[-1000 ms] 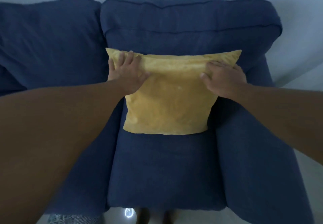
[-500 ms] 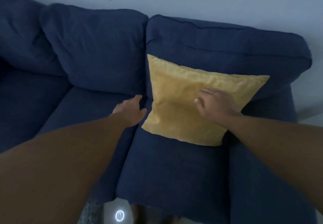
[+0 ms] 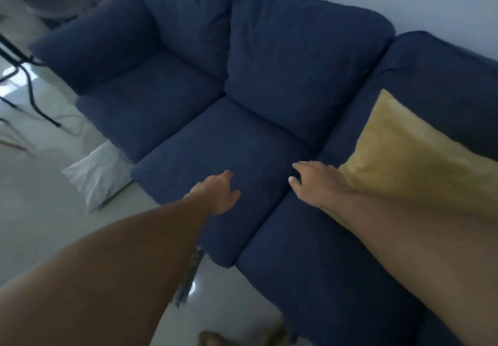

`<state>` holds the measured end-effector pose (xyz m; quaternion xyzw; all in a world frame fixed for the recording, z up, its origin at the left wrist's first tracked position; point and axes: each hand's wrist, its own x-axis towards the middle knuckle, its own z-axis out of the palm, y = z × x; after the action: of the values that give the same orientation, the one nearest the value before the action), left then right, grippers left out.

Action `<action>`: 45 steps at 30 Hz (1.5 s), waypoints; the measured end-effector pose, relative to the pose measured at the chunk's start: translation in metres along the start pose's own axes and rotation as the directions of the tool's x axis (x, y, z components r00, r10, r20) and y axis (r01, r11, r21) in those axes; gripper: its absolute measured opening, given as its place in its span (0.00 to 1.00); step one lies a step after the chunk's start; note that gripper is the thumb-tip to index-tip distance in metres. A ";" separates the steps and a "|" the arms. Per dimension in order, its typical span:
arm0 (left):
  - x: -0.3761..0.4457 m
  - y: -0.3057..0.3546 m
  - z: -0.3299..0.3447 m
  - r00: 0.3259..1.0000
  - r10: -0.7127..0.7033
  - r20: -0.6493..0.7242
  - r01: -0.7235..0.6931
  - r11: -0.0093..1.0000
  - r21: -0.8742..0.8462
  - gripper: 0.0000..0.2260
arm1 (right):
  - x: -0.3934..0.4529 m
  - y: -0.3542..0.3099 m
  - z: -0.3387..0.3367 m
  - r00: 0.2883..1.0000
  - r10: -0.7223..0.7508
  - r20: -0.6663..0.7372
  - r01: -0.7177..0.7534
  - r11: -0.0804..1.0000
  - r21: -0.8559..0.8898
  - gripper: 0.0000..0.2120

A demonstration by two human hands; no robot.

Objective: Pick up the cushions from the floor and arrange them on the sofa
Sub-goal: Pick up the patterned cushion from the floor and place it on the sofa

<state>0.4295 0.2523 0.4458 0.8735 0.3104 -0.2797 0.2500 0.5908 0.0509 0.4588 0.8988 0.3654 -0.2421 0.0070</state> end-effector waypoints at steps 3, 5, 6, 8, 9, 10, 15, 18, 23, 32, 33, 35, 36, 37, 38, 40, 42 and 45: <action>-0.010 -0.051 0.004 0.998 -0.061 -0.001 0.061 0.997 -0.046 0.27 | 0.009 -0.058 0.007 0.995 -0.073 0.072 0.073 0.997 0.004 0.28; -0.020 -0.085 0.009 0.996 -0.084 -0.003 0.084 0.993 -0.087 0.26 | 0.014 -0.098 0.014 0.986 -0.119 0.115 0.122 0.993 -0.011 0.28; -0.024 -0.103 0.012 0.996 -0.094 -0.004 0.093 0.989 -0.117 0.27 | 0.016 -0.117 0.018 0.981 -0.137 0.136 0.141 0.990 -0.017 0.28; -0.033 -0.139 0.018 0.994 -0.109 -0.016 0.105 0.978 -0.178 0.30 | 0.020 -0.154 0.029 0.971 -0.175 0.160 0.183 0.983 -0.033 0.27; -0.037 -0.157 0.023 0.993 -0.118 -0.019 0.112 0.973 -0.201 0.32 | 0.022 -0.172 0.035 0.966 -0.198 0.166 0.208 0.977 -0.045 0.26; -0.041 -0.174 0.028 0.991 -0.130 -0.020 0.123 0.968 -0.219 0.32 | 0.023 -0.188 0.041 0.960 -0.218 0.178 0.231 0.971 -0.055 0.26; -0.073 -0.243 0.053 0.969 -0.244 -0.027 0.224 0.924 -0.310 0.31 | 0.024 -0.261 0.065 0.924 -0.279 0.260 0.310 0.947 -0.088 0.28; -0.092 -0.280 0.074 0.953 -0.304 -0.009 0.284 0.899 -0.334 0.29 | 0.023 -0.300 0.081 0.902 -0.303 0.307 0.348 0.932 -0.104 0.27; -0.107 -0.321 0.105 0.936 -0.351 0.000 0.321 0.857 -0.403 0.28 | 0.026 -0.351 0.111 0.856 -0.353 0.379 0.423 0.899 -0.118 0.27; -0.086 -0.366 0.143 0.876 -0.472 0.097 0.424 0.659 -0.622 0.27 | 0.069 -0.409 0.174 0.778 -0.355 0.518 0.450 0.890 -0.067 0.24; -0.080 -0.370 0.148 0.866 -0.488 0.107 0.438 0.638 -0.633 0.27 | 0.077 -0.413 0.182 0.774 -0.355 0.525 0.450 0.891 -0.060 0.24; -0.069 -0.378 0.160 0.847 -0.512 0.142 0.467 0.588 -0.660 0.26 | 0.093 -0.422 0.198 0.771 -0.349 0.533 0.438 0.898 -0.046 0.24; -0.063 -0.382 0.166 0.839 -0.521 0.158 0.476 0.560 -0.678 0.27 | 0.100 -0.426 0.207 0.775 -0.337 0.535 0.422 0.906 -0.041 0.24; -0.057 -0.386 0.172 0.832 -0.528 0.169 0.481 0.535 -0.695 0.27 | 0.107 -0.430 0.216 0.780 -0.323 0.536 0.403 0.914 -0.036 0.23; -0.052 -0.389 0.177 0.823 -0.539 0.180 0.488 0.508 -0.710 0.26 | 0.113 -0.434 0.225 0.784 -0.308 0.540 0.384 0.923 -0.031 0.23; -0.043 -0.397 0.187 0.798 -0.570 0.195 0.503 0.452 -0.737 0.26 | 0.124 -0.442 0.243 0.787 -0.279 0.550 0.344 0.939 -0.016 0.25; -0.033 -0.405 0.197 0.774 -0.595 0.216 0.516 0.394 -0.761 0.25 | 0.135 -0.448 0.261 0.788 -0.253 0.561 0.304 0.953 0.003 0.27; -0.019 -0.418 0.217 0.752 -0.608 0.255 0.533 0.332 -0.779 0.26 | 0.151 -0.451 0.289 0.791 -0.216 0.572 0.256 0.966 0.010 0.27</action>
<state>0.0594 0.3973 0.1917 0.4998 0.6976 -0.1367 0.4949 0.2616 0.4249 0.2117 0.7320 0.4640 -0.4853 0.1158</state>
